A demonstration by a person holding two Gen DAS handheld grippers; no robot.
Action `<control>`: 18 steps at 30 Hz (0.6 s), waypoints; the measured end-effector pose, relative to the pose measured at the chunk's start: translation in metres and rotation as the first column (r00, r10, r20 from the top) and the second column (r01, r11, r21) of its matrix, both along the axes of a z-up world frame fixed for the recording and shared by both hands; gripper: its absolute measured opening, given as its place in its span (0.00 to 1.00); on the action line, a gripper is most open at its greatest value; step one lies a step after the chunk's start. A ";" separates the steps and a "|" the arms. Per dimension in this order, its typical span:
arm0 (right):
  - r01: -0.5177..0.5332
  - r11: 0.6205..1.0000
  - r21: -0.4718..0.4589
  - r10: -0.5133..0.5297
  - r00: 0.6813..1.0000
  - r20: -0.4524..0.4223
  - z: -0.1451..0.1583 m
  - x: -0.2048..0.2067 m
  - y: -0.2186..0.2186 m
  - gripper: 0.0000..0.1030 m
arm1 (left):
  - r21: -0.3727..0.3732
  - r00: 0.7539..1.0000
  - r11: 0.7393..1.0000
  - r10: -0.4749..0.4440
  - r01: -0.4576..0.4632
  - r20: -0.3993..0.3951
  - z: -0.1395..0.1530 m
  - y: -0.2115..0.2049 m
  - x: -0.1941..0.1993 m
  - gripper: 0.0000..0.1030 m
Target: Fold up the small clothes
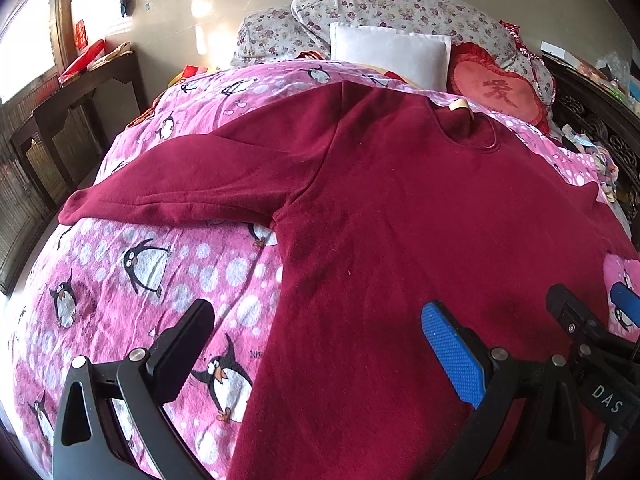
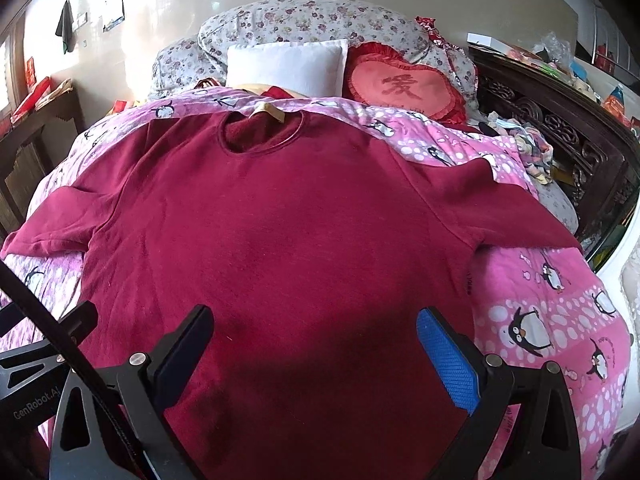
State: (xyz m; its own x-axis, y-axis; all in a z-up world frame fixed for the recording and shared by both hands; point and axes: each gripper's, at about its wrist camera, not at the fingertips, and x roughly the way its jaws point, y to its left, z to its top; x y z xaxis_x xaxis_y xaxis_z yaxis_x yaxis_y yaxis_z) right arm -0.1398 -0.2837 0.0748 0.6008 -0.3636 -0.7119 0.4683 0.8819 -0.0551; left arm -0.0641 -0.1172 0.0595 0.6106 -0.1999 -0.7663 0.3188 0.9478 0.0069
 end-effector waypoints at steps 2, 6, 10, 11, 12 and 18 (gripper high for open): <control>-0.012 1.000 -0.008 0.012 1.000 0.005 0.000 0.005 0.002 1.00 | -0.004 1.000 1.000 0.000 0.000 -0.008 0.000 0.003 0.004 1.00; -0.027 1.000 -0.002 0.027 1.000 0.005 -0.001 0.013 0.006 1.00 | -0.027 0.999 0.999 0.036 -0.037 -0.021 0.001 0.017 0.015 1.00; -0.039 0.999 0.024 0.039 0.999 0.001 -0.003 0.022 0.009 1.00 | -0.041 0.996 0.996 0.077 -0.078 -0.036 0.001 0.033 0.027 1.00; -0.041 0.999 0.028 0.041 0.999 0.003 -0.003 0.025 0.011 1.00 | -0.045 0.995 0.995 0.088 -0.090 -0.039 0.002 0.037 0.030 1.00; -0.043 0.999 0.030 0.043 0.999 0.003 -0.003 0.028 0.012 1.00 | -0.050 0.994 0.994 0.096 -0.098 -0.043 0.002 0.040 0.032 1.00; -0.065 0.997 0.051 0.065 0.998 0.001 -0.005 0.040 0.023 1.00 | -0.102 0.987 0.987 0.110 -0.122 -0.118 0.003 0.064 0.046 1.00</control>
State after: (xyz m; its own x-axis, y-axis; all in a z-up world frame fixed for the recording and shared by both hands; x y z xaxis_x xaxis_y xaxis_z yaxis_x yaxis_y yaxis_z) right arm -0.0999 -0.2606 0.0695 0.6211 -0.2869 -0.7293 0.4100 0.9120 -0.0095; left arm -0.0185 -0.0533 0.0625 0.5464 -0.2183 -0.8086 0.1998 0.9715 -0.1273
